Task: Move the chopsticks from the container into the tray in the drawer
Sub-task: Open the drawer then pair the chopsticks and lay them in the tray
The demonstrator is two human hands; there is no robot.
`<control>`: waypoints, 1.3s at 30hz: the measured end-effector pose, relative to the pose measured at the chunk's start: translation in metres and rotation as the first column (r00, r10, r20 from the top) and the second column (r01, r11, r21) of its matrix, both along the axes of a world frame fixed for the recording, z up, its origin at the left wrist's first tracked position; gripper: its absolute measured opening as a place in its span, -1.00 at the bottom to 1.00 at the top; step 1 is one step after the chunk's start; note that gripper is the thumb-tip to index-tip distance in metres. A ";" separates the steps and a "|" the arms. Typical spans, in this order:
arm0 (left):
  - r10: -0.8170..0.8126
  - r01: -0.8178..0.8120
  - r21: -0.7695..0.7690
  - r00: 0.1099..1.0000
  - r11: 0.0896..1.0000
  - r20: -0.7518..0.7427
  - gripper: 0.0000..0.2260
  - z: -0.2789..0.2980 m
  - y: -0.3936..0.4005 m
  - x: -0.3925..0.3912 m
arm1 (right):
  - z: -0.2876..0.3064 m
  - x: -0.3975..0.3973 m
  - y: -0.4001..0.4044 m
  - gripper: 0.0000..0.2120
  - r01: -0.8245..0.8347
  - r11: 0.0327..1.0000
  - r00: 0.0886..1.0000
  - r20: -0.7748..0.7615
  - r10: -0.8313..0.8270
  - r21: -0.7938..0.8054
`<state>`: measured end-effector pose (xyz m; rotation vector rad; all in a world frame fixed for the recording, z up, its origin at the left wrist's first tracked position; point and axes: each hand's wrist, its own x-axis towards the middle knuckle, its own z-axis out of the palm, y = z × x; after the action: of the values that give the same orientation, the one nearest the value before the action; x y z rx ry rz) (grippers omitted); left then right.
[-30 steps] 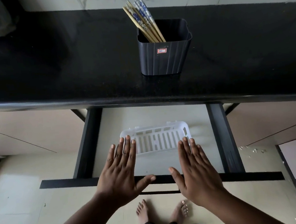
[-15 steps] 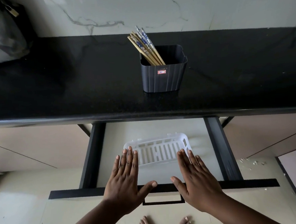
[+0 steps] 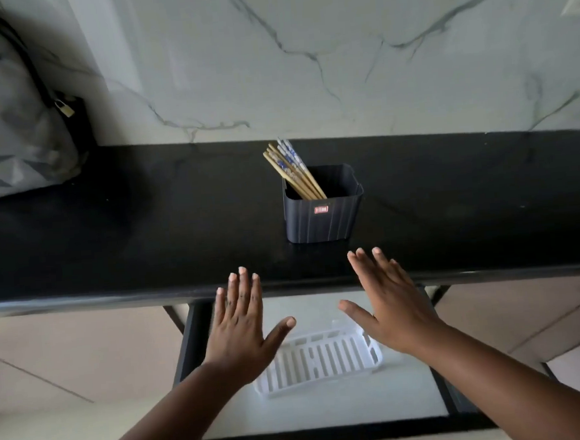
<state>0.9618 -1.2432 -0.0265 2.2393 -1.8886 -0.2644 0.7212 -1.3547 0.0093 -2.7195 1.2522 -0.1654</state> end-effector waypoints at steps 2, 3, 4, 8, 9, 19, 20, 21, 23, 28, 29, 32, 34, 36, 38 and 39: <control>0.001 0.000 -0.057 1.000 0.998 0.012 -0.15 0.013 -0.019 -0.001 | 0.020 0.017 -0.018 -0.23 -0.019 0.999 0.999 0.050 0.020 -0.032; 0.004 -0.001 -0.087 1.000 0.996 0.025 -0.16 0.021 -0.029 -0.001 | 0.030 0.024 -0.028 -0.24 -0.036 0.998 0.996 0.076 0.040 -0.047; 0.009 -0.004 -0.119 0.999 0.993 0.043 -0.16 0.029 -0.041 -0.002 | 0.039 0.031 -0.037 -0.25 -0.058 0.996 0.993 0.101 0.065 -0.065; 0.016 0.014 -0.222 0.991 0.975 0.134 -0.16 0.063 -0.091 -0.007 | 0.069 0.056 -0.079 -0.33 -0.141 0.981 0.960 0.222 0.169 -0.133; 0.022 0.015 -0.237 0.988 0.971 0.151 -0.16 0.070 -0.104 -0.007 | 0.074 0.062 -0.090 -0.35 -0.146 0.981 0.953 0.249 0.174 -0.126; 0.168 -0.099 -0.220 0.932 0.971 0.321 -0.16 0.110 -0.202 0.018 | 0.099 0.113 -0.195 -0.87 0.012 0.987 0.949 0.309 -0.062 0.161; 0.178 -0.113 -0.213 0.932 0.970 0.316 -0.14 0.108 -0.206 0.020 | 0.096 0.117 -0.201 -0.87 0.028 0.983 0.944 0.318 -0.086 0.181; 0.185 -0.123 -0.209 0.933 0.970 0.308 -0.12 0.107 -0.209 0.021 | 0.094 0.121 -0.207 -0.87 0.044 0.978 0.938 0.330 -0.110 0.202; 0.199 -0.142 -0.207 0.938 0.968 0.284 -0.10 0.104 -0.214 0.023 | 0.089 0.126 -0.215 -0.87 0.072 0.971 0.931 0.333 -0.147 0.227; 0.214 -0.166 -0.198 0.942 0.966 0.256 -0.10 0.099 -0.225 0.024 | 0.081 0.136 -0.222 -0.89 0.105 0.961 0.947 0.270 -0.175 0.254; 0.210 -0.161 -0.196 0.941 0.967 0.264 -0.10 0.098 -0.227 0.024 | 0.078 0.138 -0.222 -0.87 0.112 0.960 0.950 0.255 -0.179 0.255; 0.199 -0.151 -0.190 0.943 0.970 0.268 -0.10 0.093 -0.229 0.023 | 0.071 0.139 -0.221 -0.86 0.143 0.955 0.951 0.230 -0.205 0.260; 0.200 -0.156 -0.185 0.948 0.970 0.246 -0.11 0.090 -0.228 0.022 | 0.069 0.139 -0.221 -0.88 0.152 0.953 0.948 0.234 -0.216 0.263; 0.205 -0.166 -0.183 0.953 0.969 0.224 -0.11 0.089 -0.228 0.021 | 0.070 0.137 -0.221 -0.88 0.146 0.956 0.944 0.254 -0.211 0.254; 0.203 -0.163 -0.186 0.954 0.969 0.221 -0.12 0.089 -0.228 0.022 | 0.072 0.135 -0.219 -0.89 0.137 0.960 0.942 0.266 -0.202 0.244; 0.199 -0.157 -0.191 0.954 0.969 0.226 -0.12 0.090 -0.228 0.022 | 0.073 0.134 -0.218 -0.88 0.133 0.962 0.943 0.268 -0.197 0.241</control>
<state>0.9837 -1.4708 0.0635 2.3923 -1.7226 0.2036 0.8556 -1.5726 0.0819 -2.3021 1.3225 -0.4038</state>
